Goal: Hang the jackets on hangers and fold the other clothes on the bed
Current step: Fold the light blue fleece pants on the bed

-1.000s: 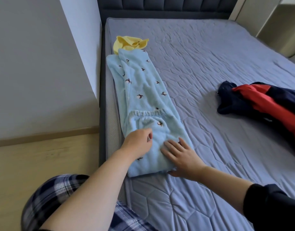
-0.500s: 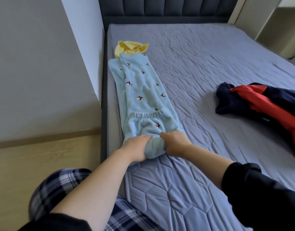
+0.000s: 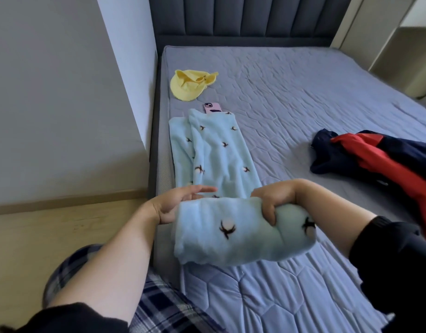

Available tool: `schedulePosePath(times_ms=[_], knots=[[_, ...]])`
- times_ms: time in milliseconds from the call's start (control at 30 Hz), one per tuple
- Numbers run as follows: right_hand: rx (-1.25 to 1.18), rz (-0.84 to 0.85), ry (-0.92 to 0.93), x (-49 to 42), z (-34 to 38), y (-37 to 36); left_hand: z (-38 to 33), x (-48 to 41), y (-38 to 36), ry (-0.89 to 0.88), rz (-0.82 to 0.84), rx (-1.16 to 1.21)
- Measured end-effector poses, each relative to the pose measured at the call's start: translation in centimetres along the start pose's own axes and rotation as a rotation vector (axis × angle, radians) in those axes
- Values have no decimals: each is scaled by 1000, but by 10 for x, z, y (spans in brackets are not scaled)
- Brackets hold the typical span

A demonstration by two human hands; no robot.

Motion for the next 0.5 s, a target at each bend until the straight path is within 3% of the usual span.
schedulePosePath(times_ms=[133, 200, 267, 367, 433, 500], knots=[[-36, -134, 29, 2, 10, 29, 2, 6, 28, 81, -487, -31], [2, -211, 14, 4, 16, 48, 2, 2, 32, 44, -477, 117], [123, -319, -4, 4, 22, 70, -1, -4, 32, -60, -356, 296], [347, -778, -31, 10, 33, 122, -9, -11, 41, -203, -304, 431], [354, -1152, -12, 20, 37, 146, -11, -17, 54, -298, -419, 486], [424, -1398, 47, 27, 40, 147, -15, -21, 69, -397, -535, 479]])
Point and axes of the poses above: each hand's wrist, its own x-axis away from the middle knuckle, its own y-axis out of the back of the hand, z = x × y, the point moved 8 cm from there along -x, towards the middle knuckle, and after that the axes turned 4 degrees about x, right-handed, at the moved point
